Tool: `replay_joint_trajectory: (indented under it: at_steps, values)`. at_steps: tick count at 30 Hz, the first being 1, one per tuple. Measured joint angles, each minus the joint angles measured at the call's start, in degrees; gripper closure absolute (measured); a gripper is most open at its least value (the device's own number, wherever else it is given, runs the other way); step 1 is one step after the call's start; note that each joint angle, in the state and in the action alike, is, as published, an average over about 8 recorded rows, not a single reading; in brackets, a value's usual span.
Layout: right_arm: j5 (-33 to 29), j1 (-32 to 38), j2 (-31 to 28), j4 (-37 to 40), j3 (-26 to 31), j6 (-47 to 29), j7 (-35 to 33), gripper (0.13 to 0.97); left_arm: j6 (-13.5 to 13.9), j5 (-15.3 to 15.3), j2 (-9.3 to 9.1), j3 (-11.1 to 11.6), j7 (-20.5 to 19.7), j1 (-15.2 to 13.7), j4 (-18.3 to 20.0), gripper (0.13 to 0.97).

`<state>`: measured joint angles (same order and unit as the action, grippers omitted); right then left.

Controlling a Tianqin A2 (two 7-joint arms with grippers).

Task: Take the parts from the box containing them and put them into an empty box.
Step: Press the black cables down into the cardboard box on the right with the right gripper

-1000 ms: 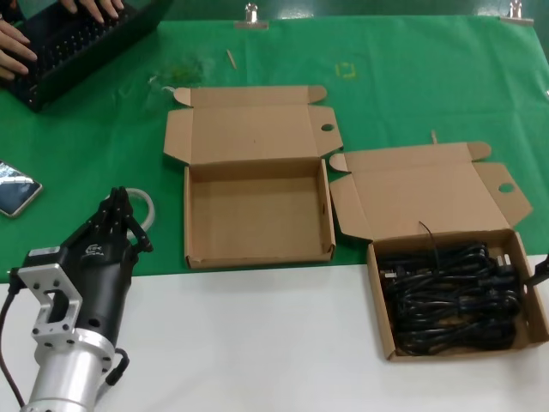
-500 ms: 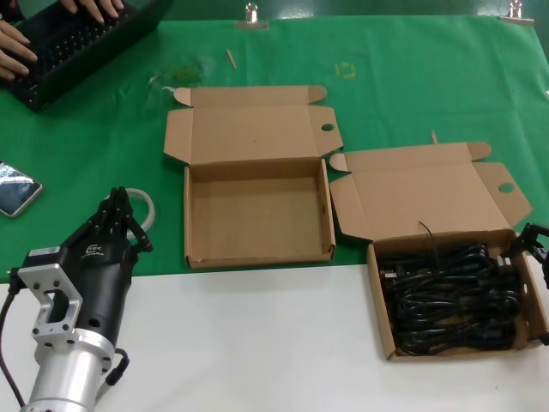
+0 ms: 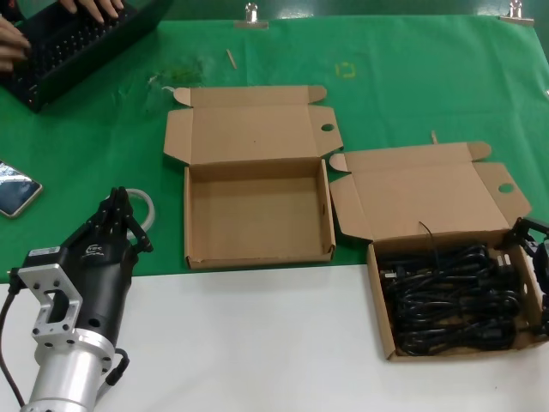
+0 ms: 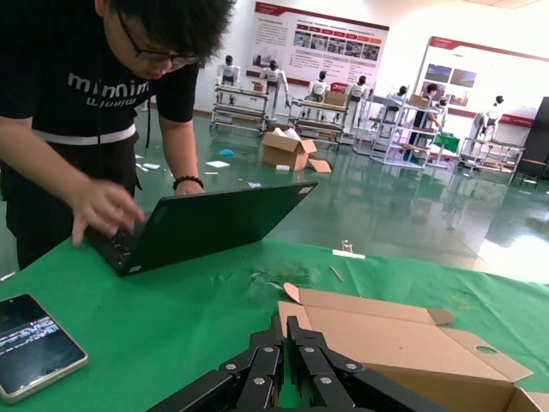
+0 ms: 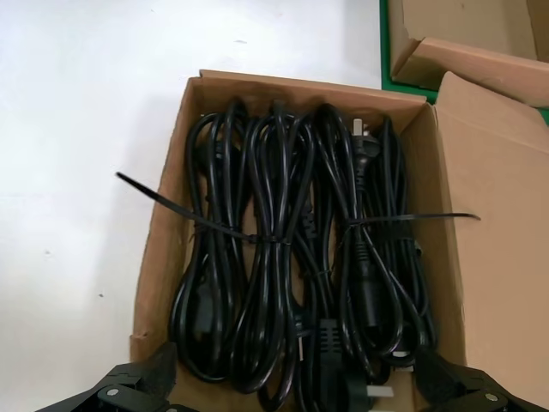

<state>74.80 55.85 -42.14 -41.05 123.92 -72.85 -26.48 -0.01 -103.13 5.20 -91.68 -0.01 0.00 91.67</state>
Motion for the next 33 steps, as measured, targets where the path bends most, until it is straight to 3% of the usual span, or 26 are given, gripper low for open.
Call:
replay_joint_trajectory:
  at_steps: [17,26,33]
  values:
    - [0.05,-0.09,1.79,2.1,-0.44,1.89,-2.54,0.156,0.0,0.0,0.0,0.0,0.0,0.0,0.0,0.941]
    - [0.02,0.1,2.05,2.37,-0.49,1.91,-2.99,0.25,0.0,0.0,0.0,0.0,0.0,0.0,0.0,0.941]
    - [-0.06,0.16,2.12,2.36,-0.51,1.96,-3.13,0.389,0.0,0.0,0.0,0.0,0.0,0.0,0.0,0.941]
